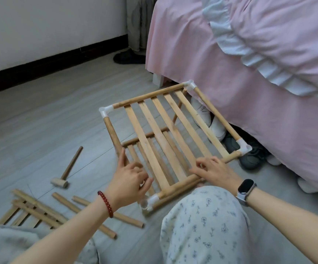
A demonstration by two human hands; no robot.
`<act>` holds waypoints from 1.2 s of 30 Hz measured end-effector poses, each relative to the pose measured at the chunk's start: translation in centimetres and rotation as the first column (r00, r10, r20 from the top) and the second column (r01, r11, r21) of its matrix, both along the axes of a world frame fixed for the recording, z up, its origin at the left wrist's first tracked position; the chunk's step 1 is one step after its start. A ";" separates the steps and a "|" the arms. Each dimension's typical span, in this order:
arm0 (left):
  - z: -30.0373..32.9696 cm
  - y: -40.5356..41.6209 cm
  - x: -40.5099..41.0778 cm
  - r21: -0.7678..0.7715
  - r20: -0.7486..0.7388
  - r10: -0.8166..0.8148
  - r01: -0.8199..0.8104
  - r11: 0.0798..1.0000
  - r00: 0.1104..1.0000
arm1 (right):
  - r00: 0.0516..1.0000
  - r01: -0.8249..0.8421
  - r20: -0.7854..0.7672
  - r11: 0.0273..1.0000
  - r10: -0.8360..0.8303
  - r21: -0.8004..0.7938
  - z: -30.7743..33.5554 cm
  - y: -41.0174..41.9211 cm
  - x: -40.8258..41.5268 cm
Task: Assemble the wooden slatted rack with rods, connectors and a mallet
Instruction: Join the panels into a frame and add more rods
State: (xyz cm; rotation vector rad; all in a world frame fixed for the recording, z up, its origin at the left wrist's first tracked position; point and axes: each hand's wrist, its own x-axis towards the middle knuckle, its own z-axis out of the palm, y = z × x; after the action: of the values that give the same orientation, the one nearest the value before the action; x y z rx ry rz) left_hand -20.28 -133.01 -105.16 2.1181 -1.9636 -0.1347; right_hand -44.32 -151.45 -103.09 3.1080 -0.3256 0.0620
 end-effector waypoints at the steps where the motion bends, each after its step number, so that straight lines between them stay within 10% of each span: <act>1: -0.1 0.4 -0.4 0.040 -0.012 -0.038 0.038 0.998 0.999 | 1.000 0.003 0.026 1.000 -0.004 0.007 -0.4 0.0 0.4; 9: 2.5 -1.0 -0.9 -0.128 0.136 -0.072 0.090 0.988 0.988 | 0.968 0.124 0.216 0.992 -0.125 0.017 1.7 -1.6 1.9; 18: 10.1 -5.3 3.7 -0.277 -0.502 0.211 -0.386 0.880 0.839 | 0.848 0.296 0.419 0.945 -0.326 0.136 10.2 -5.5 13.3; 25: 12.0 -8.1 5.9 -0.155 -0.549 0.394 -0.553 0.818 0.737 | 0.839 0.221 0.329 0.823 -0.434 0.523 10.6 -1.5 18.5; 30: 12.3 -9.9 7.3 0.037 -0.709 0.533 -0.731 0.681 0.461 | 0.869 0.306 0.131 0.727 -0.477 0.615 9.8 0.5 18.9; 36: 7.6 -5.9 5.6 0.324 -0.852 0.504 -0.618 0.717 0.138 | 0.925 0.369 -0.217 0.872 -0.311 0.323 8.5 1.1 17.7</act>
State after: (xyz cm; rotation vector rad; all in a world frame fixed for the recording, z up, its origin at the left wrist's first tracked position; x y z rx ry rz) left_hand -14.69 -138.86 -97.53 1.8432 -0.4113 -0.8312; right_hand -26.60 -150.37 -94.56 3.3128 -0.9791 -0.2817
